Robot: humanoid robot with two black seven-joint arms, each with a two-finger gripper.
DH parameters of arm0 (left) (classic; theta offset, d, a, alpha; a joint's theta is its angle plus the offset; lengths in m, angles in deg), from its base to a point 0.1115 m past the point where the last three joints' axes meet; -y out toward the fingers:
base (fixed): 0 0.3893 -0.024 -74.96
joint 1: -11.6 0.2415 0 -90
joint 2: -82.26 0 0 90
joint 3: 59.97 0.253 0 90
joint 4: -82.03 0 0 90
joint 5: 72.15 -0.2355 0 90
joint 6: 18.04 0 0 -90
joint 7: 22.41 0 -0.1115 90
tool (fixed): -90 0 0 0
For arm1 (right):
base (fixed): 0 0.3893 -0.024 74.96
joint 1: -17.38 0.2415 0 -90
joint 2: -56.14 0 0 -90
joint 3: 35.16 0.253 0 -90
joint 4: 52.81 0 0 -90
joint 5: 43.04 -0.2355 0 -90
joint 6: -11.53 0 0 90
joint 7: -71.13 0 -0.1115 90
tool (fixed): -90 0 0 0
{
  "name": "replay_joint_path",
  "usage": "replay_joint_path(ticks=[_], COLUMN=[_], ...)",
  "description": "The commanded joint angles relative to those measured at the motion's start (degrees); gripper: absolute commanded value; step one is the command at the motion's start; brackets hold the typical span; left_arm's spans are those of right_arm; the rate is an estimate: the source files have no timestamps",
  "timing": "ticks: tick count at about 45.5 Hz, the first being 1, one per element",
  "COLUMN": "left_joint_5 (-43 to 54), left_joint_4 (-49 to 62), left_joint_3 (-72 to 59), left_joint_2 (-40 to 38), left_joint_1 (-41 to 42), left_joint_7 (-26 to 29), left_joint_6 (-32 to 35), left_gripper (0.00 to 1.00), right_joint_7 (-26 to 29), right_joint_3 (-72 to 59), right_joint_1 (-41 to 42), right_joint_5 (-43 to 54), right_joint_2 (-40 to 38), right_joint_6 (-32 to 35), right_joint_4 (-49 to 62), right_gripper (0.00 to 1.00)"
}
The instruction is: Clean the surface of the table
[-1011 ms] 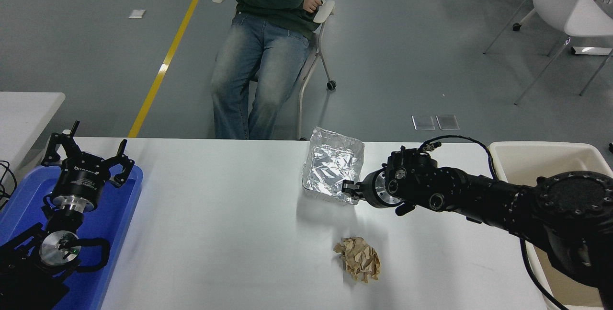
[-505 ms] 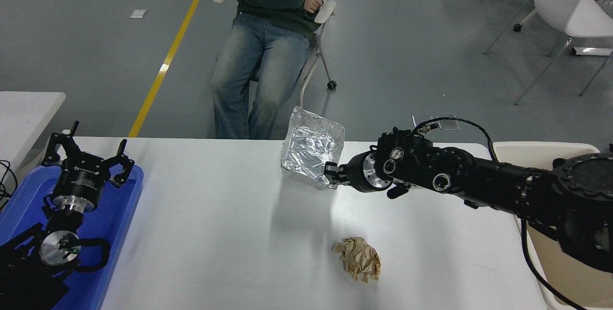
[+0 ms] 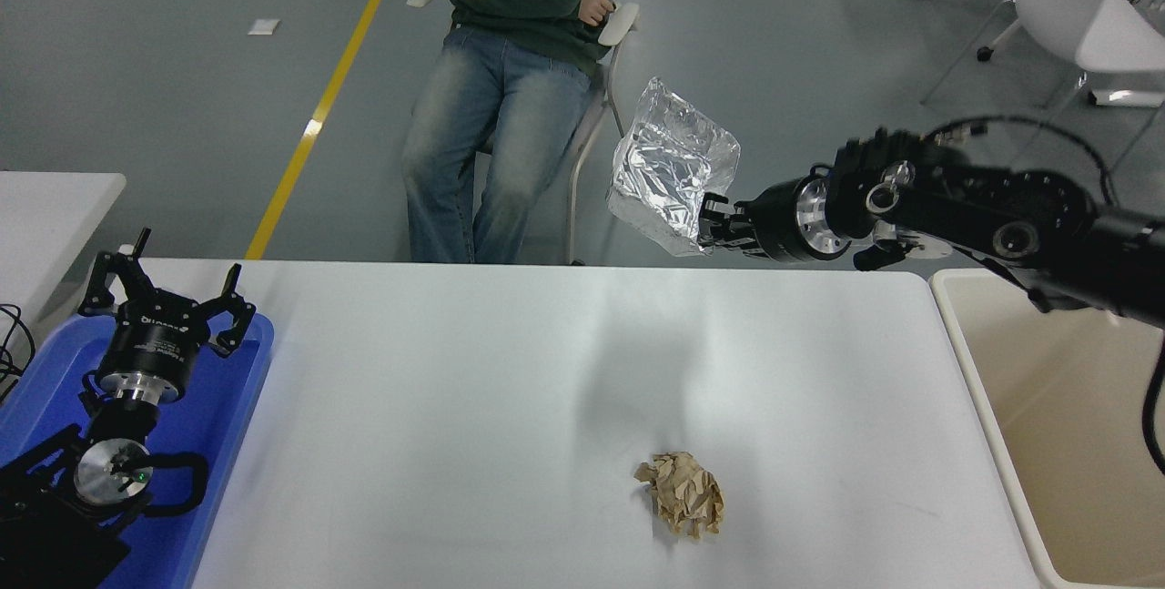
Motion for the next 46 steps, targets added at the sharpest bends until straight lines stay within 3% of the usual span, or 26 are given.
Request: replay_joint_path(ticks=[1,18,46], left_joint_5=[-0.01,-0.01,-0.01], left_joint_4=[0.0,0.0,0.0], left_joint_3=[-0.01,-0.01,-0.01], left_joint_2=[0.0,0.0,0.0], left_joint_1=[0.0,0.0,0.0], left_joint_7=[0.0,0.0,0.0], left_joint_6=[0.01,0.01,0.01], left_gripper=[1.0,1.0,1.0], right_joint_7=[0.06,0.15,0.06], right_joint_3=[0.48,0.39,-0.57], right_joint_1=[5.23,6.38,5.5], right_joint_5=[-1.8,-2.51,-2.42], right_joint_2=[-7.65,-11.87,-11.61], right_joint_6=[3.76,4.82,4.73], right_joint_4=[-3.04,-6.65,-6.21], right_gripper=[0.0,0.0,0.0])
